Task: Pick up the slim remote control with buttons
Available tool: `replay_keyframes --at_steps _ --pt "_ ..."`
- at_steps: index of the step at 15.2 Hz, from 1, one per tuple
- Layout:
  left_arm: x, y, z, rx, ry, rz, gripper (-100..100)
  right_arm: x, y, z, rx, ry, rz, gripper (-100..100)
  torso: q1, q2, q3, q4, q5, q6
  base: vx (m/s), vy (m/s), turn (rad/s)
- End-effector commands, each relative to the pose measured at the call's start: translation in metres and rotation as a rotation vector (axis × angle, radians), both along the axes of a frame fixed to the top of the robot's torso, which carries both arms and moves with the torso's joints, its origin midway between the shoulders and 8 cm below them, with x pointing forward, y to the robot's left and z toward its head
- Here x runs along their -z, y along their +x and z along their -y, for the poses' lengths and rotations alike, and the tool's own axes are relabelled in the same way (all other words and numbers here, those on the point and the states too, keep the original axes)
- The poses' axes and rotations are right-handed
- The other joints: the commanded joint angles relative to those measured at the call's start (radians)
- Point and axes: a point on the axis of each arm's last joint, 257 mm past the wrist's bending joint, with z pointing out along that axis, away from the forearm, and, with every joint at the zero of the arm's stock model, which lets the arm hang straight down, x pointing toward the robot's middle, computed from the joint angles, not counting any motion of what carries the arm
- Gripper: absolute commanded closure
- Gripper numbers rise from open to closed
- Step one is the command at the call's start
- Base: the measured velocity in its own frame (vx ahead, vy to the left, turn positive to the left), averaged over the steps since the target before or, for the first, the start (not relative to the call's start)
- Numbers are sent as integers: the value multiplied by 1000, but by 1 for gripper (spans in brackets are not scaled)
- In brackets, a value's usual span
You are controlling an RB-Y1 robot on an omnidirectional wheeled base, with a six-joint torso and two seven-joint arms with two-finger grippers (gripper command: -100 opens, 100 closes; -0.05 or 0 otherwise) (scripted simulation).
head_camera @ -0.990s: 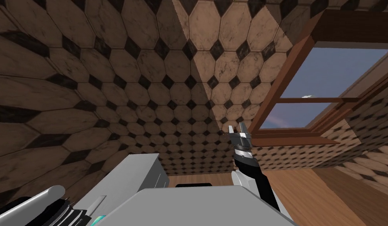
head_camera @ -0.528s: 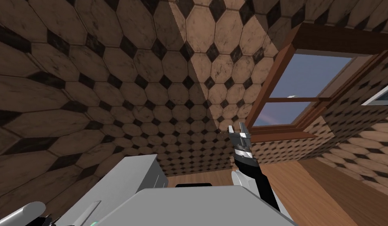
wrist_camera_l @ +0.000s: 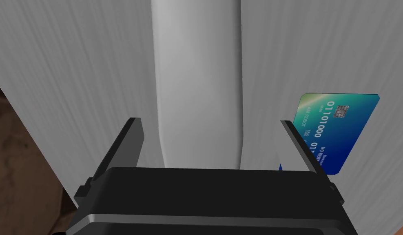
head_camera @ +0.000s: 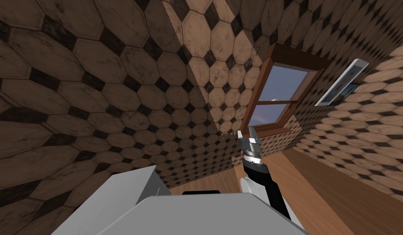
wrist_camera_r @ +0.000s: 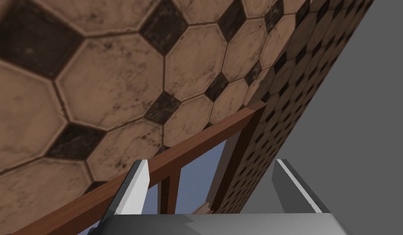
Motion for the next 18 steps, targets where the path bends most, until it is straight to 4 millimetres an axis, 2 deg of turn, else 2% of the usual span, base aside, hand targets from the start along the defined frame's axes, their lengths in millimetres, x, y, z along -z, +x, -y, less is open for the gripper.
replay_keyframes --at_steps 1,2,3,4,5,6,10,11,14,15,16,18 --pt "0 -14 2 -23 0 -11 -100 0 0 0 0 0 0 0 0 0 0 0 0 0 -22 6 -53" --pt "0 -16 3 -26 -1 -14 -100 0 0 0 0 0 0 0 0 -1 0 0 0 0 -9 1 3" --pt "-1 -10 1 -13 4 -5 -100 0 0 0 0 0 0 0 -1 -1 -1 0 0 -1 -1 -2 27" --pt "-2 -25 0 -41 10 -7 -100 0 0 0 0 0 0 0 -1 -2 -1 0 0 -1 -9 -7 -149" --pt "-1 -17 1 -23 5 -9 -100 0 0 0 0 0 0 0 -1 -2 -1 0 0 0 -11 0 -87" --pt "-2 -18 1 -27 6 -8 100 0 0 0 0 0 0 0 -1 -2 -1 0 0 0 0 0 0" --pt "-2 -18 2 -28 5 -7 100 0 0 0 0 0 0 0 -1 -3 -2 -1 0 0 0 0 0" --pt "-1 1 2 13 -1 -10 100 0 0 0 0 0 0 0 -1 -3 -2 -1 0 0 18 6 290" --pt "-2 19 3 43 -5 -3 100 0 0 0 0 0 0 0 -1 -5 -3 -2 0 -3 40 -9 264" --pt "-2 19 3 43 -5 -3 100 0 0 0 0 0 0 0 -1 -5 -3 -2 0 -2 27 -9 48" --pt "-3 33 3 70 -7 -2 100 0 0 0 0 0 0 0 -1 -5 -3 -2 0 -1 26 -4 151" --pt "-5 47 3 97 -9 -2 100 0 0 0 0 0 0 0 -1 -6 -4 -2 0 -2 36 -10 258"
